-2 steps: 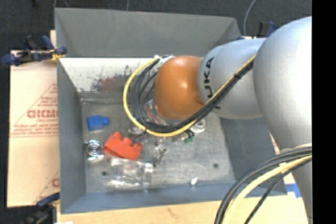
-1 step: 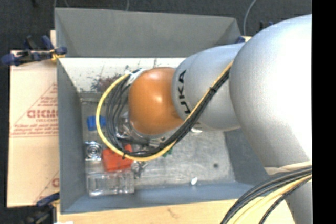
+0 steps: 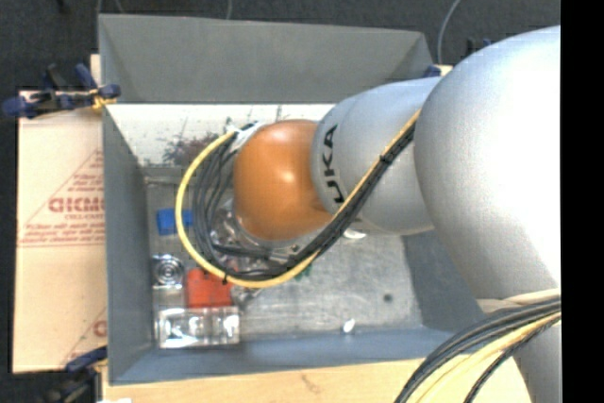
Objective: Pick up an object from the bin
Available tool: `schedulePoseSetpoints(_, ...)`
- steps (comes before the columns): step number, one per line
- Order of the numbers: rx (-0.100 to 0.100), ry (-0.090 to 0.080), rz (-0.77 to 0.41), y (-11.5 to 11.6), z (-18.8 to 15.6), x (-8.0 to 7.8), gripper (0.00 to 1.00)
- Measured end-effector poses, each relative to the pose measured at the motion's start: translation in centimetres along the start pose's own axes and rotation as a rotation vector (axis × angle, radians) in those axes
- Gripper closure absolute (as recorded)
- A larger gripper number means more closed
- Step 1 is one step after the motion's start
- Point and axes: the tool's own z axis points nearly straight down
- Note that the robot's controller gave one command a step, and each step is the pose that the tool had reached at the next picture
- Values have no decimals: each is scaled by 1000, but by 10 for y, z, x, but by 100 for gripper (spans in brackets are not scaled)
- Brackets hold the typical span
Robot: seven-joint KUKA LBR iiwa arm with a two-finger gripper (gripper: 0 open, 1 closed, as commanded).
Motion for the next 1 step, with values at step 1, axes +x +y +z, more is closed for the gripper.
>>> schedulePoseSetpoints(1, -2, 10, 46, 4, -130, -1, 100)
